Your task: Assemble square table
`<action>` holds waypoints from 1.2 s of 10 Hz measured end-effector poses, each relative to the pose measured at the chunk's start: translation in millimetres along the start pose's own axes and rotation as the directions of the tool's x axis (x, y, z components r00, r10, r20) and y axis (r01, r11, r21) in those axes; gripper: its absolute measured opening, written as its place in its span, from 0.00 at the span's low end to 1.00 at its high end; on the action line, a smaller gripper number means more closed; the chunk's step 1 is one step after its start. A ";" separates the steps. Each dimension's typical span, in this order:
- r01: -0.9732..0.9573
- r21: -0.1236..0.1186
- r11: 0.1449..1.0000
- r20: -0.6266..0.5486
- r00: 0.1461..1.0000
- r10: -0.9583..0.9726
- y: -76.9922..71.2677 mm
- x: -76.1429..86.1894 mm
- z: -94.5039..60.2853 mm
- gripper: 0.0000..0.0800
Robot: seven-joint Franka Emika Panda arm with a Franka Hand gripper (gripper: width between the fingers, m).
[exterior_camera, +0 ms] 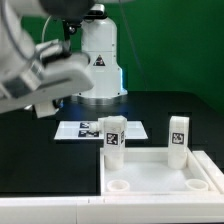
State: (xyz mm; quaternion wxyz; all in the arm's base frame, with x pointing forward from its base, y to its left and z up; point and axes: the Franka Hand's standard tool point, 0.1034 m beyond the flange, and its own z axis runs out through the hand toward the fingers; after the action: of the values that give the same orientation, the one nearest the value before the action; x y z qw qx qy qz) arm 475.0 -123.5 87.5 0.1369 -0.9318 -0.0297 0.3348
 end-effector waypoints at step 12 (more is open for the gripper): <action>0.029 -0.101 0.994 -0.697 0.711 -0.092 -52.9 49.4 -103.3 0.36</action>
Offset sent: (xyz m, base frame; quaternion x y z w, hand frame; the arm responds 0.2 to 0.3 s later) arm 0.0645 0.0378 0.0449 0.0258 0.2280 -0.0451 0.9723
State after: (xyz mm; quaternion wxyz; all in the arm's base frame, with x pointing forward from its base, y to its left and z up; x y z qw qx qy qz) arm 580.4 -89.7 147.9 0.1101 -0.9925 -0.0200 -0.0494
